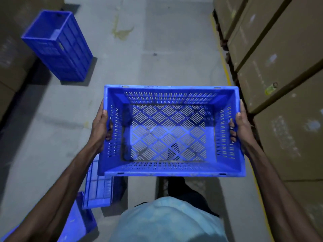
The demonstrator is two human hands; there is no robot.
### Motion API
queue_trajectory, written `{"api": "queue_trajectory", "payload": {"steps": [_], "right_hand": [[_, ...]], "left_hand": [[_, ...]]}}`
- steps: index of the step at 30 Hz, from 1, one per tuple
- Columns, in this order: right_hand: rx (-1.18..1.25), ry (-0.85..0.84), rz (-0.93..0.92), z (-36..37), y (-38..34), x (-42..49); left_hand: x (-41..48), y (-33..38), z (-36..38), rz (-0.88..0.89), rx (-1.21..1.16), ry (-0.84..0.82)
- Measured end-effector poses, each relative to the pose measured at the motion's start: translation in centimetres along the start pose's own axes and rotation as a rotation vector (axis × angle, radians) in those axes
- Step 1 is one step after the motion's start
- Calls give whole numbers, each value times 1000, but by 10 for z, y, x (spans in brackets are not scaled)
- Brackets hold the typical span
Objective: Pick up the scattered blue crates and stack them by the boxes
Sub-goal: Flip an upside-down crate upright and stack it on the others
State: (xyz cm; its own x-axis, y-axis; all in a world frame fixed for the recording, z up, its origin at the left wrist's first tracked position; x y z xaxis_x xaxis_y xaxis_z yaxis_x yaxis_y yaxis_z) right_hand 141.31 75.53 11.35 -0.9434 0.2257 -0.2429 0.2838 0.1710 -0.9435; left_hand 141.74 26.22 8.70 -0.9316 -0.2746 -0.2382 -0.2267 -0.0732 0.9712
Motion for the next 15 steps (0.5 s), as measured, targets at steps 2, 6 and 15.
{"api": "queue_trajectory", "payload": {"steps": [2,6,15], "right_hand": [[-19,-15,0,11,-9,65],[-35,-73,20,31,-51,193],[-108,-269,-99,133,-166,441]], "left_hand": [[48,13,18,8,19,48],[134,53,49,23,41,154],[299,111,63,63,49,358]]}}
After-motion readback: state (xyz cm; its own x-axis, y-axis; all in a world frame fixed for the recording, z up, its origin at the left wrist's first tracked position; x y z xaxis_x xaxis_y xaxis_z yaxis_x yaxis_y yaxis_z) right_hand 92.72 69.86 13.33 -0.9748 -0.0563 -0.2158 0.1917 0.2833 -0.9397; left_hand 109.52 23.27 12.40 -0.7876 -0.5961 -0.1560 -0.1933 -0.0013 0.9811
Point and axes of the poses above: each hand's wrist, its own x-axis towards the middle knuckle, its own z-axis out of the palm, y = z × x, the point moved 4 cm from there along x, towards the middle knuckle, and after that the axes turned 4 degrees about -x, right-handed, at the moved point
